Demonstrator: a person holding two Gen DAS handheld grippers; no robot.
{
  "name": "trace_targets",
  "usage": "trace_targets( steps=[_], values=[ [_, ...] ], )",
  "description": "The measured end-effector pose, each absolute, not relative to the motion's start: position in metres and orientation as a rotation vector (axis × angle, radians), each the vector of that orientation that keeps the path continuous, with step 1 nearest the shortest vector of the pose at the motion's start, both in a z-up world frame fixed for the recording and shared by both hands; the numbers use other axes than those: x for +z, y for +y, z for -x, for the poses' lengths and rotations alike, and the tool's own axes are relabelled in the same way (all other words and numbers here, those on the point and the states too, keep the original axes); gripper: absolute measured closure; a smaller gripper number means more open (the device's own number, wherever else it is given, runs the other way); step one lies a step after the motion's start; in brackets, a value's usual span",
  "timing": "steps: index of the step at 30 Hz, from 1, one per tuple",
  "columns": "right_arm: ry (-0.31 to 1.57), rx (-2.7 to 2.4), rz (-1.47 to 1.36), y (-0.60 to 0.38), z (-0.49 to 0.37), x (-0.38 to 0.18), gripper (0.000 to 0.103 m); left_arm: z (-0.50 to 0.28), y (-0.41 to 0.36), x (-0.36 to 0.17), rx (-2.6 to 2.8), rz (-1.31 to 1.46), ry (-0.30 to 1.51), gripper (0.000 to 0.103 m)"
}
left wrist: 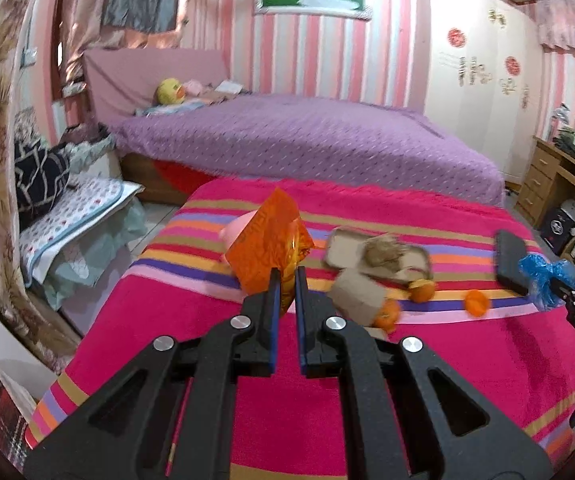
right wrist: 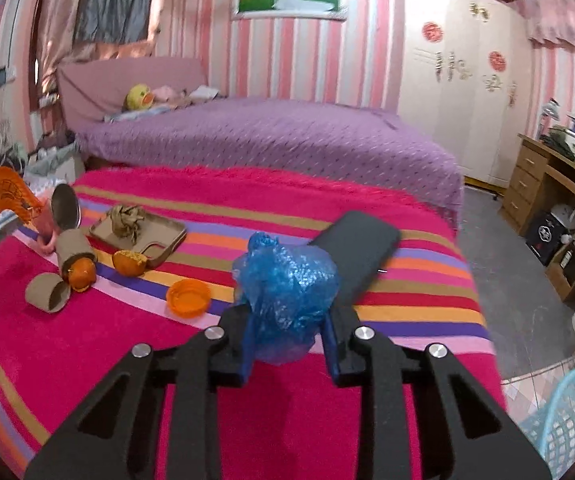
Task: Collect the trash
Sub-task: 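Grasp the orange wrapper with the left tool while the right tool grasps the blue plastic bag, then carry the orange wrapper and blue plastic bag over the blue basket with both tools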
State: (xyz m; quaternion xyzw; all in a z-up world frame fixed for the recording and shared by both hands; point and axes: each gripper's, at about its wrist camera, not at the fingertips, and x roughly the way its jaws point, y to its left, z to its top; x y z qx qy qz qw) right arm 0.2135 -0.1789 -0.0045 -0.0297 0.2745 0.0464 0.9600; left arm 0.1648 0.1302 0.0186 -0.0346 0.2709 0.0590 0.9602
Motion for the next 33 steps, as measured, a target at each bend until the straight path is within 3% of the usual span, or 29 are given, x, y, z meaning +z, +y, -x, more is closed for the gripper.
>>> trace_targets(
  steps=[10, 33],
  values=[
    [0.518, 0.011, 0.05, -0.241, -0.147, 0.006, 0.075, -0.143, 0.041, 0.026, -0.05, 0.032, 0.526, 0.098],
    [0.508, -0.11, -0.008, -0.375, -0.106, 0.006, 0.075, -0.136, -0.12, 0.002, -0.204, -0.043, 0.575, 0.098]
  ],
)
